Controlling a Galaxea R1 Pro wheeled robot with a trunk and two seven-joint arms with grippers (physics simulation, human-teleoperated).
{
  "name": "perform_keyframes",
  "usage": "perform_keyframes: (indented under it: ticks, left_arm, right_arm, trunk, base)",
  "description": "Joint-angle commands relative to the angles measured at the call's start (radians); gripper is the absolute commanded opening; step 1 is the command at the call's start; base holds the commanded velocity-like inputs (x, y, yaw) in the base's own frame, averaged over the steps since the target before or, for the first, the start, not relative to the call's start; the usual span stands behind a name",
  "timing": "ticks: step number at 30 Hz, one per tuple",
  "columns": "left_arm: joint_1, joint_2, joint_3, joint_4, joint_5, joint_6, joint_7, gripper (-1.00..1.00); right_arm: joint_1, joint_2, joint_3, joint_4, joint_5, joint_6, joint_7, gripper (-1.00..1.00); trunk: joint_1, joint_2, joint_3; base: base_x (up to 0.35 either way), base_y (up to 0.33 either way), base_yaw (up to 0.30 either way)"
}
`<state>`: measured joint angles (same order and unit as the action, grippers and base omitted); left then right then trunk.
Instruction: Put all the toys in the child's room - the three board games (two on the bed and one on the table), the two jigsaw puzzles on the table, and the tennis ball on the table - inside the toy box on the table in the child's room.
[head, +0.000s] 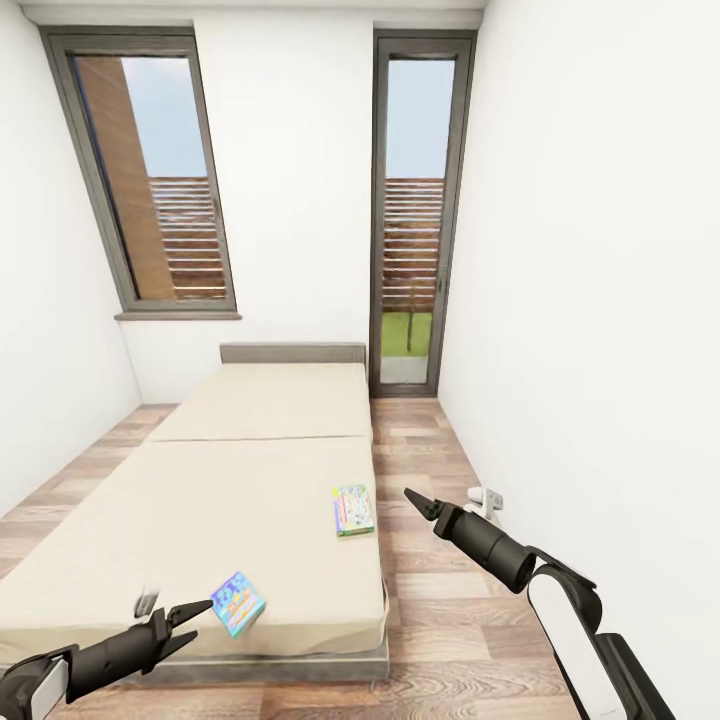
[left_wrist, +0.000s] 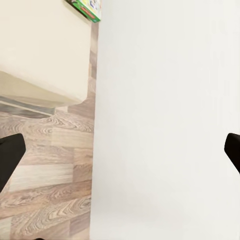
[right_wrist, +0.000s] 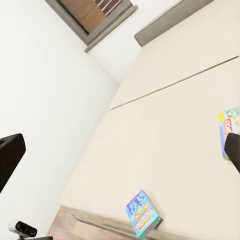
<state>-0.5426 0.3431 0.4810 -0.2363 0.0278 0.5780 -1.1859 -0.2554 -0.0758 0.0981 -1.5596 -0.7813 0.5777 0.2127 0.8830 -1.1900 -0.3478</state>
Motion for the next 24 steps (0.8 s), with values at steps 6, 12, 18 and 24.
perform_keyframes:
  ticks: [6, 12, 18, 24]
  left_arm:
    - [-0.001, 0.0, 0.0, 0.0, 0.003, 0.017, -0.002, 1.0]
    - [-0.001, 0.011, -0.001, 0.0, 0.002, 0.088, -0.031, 1.0]
    - [-0.001, 0.02, -0.001, 0.0, 0.0, 0.114, -0.052, 1.0]
    - [-0.001, 0.028, -0.001, 0.0, -0.001, 0.122, -0.056, 1.0]
  right_arm:
    - [-0.001, -0.001, -0.001, 0.0, -0.003, 0.004, 0.0, 1.0]
    - [-0.001, -0.001, -0.001, 0.0, -0.003, 0.004, 0.0, 1.0]
    - [-0.001, -0.001, -0.005, 0.0, -0.004, 0.004, 0.0, 1.0]
    - [-0.001, -0.002, -0.026, 0.0, -0.005, 0.005, 0.0, 1.0]
  trunk:
    - [0.023, -0.043, -0.02]
    - [0.046, -0.085, -0.039]
    - [0.069, -0.127, -0.058]
    - [0.092, -0.169, -0.076]
  base:
    - [0.0, 0.0, 0.0]
    - [0.0, 0.0, 0.0]
    - [0.0, 0.0, 0.0]
    - [0.0, 0.0, 0.0]
